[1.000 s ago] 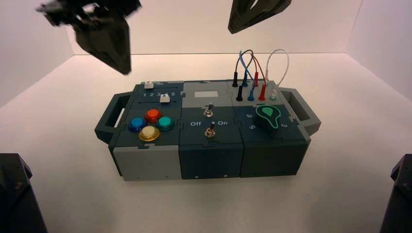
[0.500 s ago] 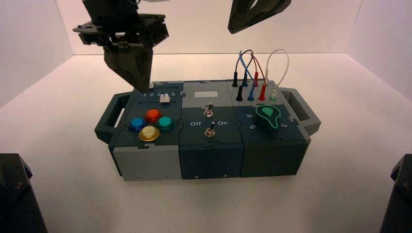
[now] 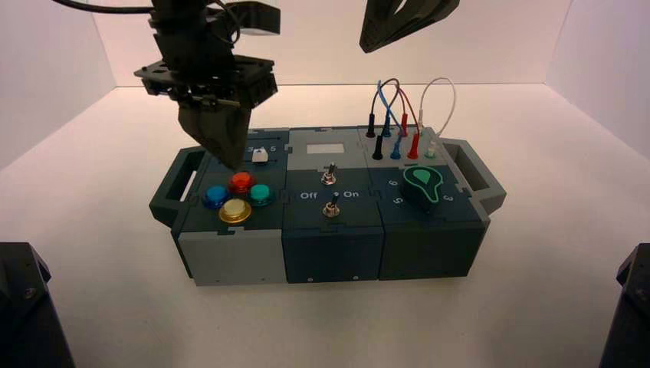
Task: Push the red button with the left gripper.
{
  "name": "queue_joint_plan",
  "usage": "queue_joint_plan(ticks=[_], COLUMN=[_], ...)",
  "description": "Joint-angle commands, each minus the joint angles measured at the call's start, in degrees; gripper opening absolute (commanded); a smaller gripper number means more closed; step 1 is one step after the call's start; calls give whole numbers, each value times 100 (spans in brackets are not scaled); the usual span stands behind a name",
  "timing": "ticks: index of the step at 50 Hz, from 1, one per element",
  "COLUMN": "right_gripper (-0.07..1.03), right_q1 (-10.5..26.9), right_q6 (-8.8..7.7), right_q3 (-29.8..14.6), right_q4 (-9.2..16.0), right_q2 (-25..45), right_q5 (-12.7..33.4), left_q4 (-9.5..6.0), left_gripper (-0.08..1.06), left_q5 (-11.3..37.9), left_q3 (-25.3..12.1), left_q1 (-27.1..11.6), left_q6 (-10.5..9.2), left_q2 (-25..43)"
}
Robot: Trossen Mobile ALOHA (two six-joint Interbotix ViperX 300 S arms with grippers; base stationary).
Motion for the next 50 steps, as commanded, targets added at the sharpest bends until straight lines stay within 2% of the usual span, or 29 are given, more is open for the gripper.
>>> queue_joint_plan(ticks=[1,23,38,50], right_gripper=[-2,-2,-2,-2], right_q1=[26,26,26,26], right_q6=[0,0,18,18], right_q3=[-132,-105,132,272], right_q4=[18,18,26,26], right_q2=[-62,-70,-413,-571], right_q5=[-44,-44,-44,18], left_q4=[9,26,53,53], left_gripper=[-3,-3,-3,-3], left_q5=[-53,-97,-53,-9], left_q3=[-158,-105,-255,-334], left_q1=[-44,-141,-149,-141], left_q6=[18,53,-62,-70], left_q2=[35,527,-316,-308])
